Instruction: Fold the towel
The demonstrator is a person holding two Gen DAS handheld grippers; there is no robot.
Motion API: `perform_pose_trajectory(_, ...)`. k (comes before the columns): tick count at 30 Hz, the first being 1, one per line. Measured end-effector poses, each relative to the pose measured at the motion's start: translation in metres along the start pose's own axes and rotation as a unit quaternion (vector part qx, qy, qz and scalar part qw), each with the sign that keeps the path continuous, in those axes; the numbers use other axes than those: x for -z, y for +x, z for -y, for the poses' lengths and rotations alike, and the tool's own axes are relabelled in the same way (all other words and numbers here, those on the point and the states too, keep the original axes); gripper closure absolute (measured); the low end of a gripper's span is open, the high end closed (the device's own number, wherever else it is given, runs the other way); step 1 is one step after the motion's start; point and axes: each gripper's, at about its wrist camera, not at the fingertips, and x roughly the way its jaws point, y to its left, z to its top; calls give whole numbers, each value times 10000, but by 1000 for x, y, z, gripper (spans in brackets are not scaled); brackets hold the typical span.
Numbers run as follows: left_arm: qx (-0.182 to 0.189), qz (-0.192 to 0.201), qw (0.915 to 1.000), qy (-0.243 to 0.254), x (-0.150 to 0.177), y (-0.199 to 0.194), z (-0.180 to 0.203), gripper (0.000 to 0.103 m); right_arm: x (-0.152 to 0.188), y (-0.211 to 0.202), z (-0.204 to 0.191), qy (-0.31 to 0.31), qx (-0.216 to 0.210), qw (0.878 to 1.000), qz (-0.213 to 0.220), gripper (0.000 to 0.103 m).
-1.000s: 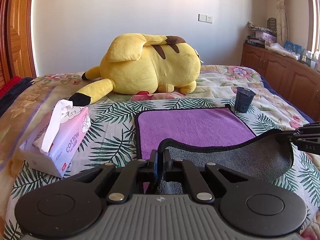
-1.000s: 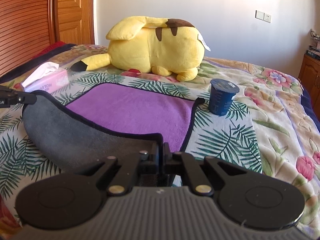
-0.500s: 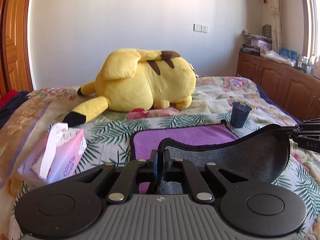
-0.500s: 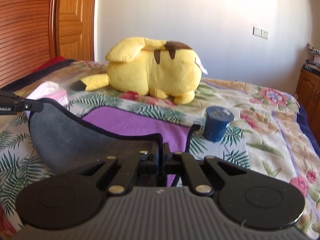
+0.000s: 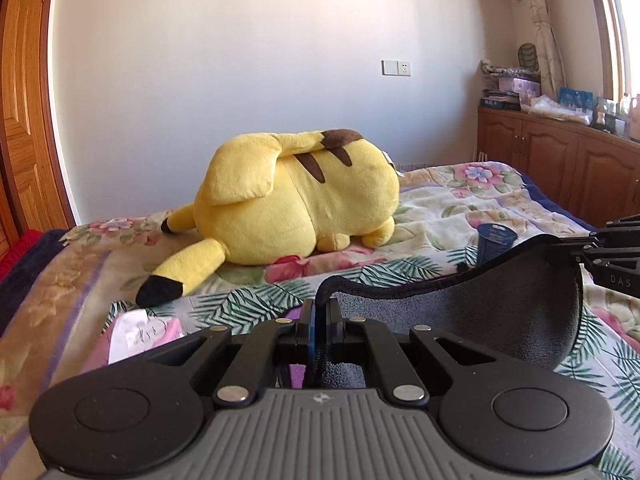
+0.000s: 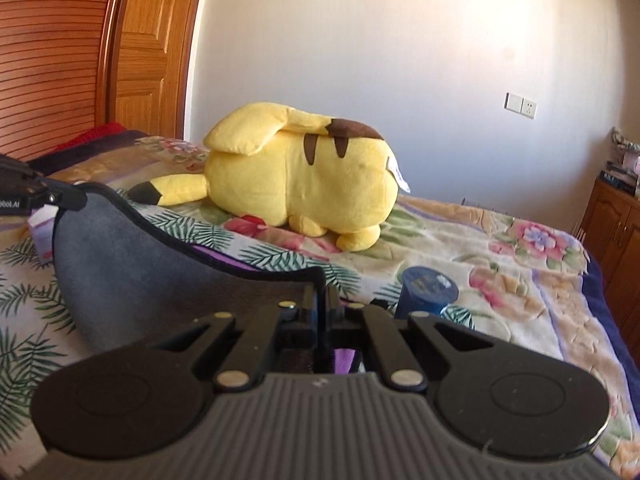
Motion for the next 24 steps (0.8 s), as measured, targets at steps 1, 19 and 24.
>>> perform_pose_trajectory(1, 0, 5, 10000, -1, -2, 3, -1, 103, -1, 2, 0, -44, 28, 10000, 4, 99)
perform_pose_trajectory(19, 6, 160, 9998, 152, -30, 42, -9, 103, -17, 36, 6, -682, 369, 9963, 361, 99)
perform_pose_trajectory(24, -133, 135, 9998, 43, -19, 61, -13, 103, -12, 51, 11, -624, 462, 9962, 398, 99)
